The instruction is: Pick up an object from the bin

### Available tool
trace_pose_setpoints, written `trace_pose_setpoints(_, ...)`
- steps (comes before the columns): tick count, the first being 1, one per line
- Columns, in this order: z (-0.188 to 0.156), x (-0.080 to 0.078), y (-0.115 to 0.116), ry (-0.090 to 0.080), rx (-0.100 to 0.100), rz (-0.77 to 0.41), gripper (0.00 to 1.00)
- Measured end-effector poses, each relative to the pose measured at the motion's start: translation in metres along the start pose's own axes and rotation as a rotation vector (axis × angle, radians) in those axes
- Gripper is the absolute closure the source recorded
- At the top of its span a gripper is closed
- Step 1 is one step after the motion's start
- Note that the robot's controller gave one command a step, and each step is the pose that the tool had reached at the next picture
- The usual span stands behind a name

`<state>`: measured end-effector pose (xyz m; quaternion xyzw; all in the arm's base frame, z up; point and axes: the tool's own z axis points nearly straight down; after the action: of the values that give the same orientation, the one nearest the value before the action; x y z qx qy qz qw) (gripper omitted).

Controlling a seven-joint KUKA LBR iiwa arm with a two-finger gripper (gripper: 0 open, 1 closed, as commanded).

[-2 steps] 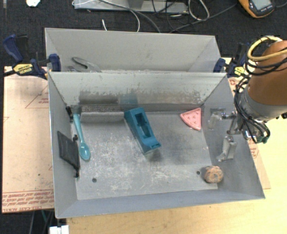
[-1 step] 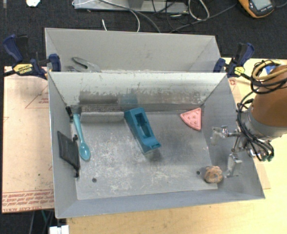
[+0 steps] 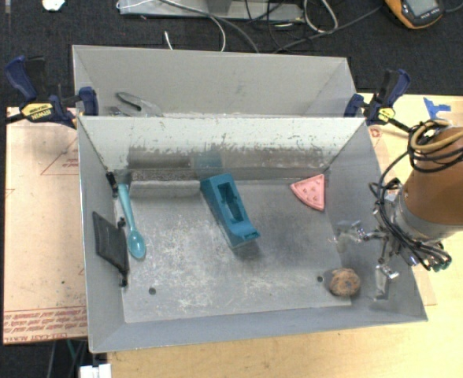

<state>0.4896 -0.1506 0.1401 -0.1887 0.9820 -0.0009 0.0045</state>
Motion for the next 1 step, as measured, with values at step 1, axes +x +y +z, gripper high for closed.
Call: trace_pose_setpoints(1, 0.0660, 0.0031, 0.0005, -0.012, 0.007, 0.045, 0.00)
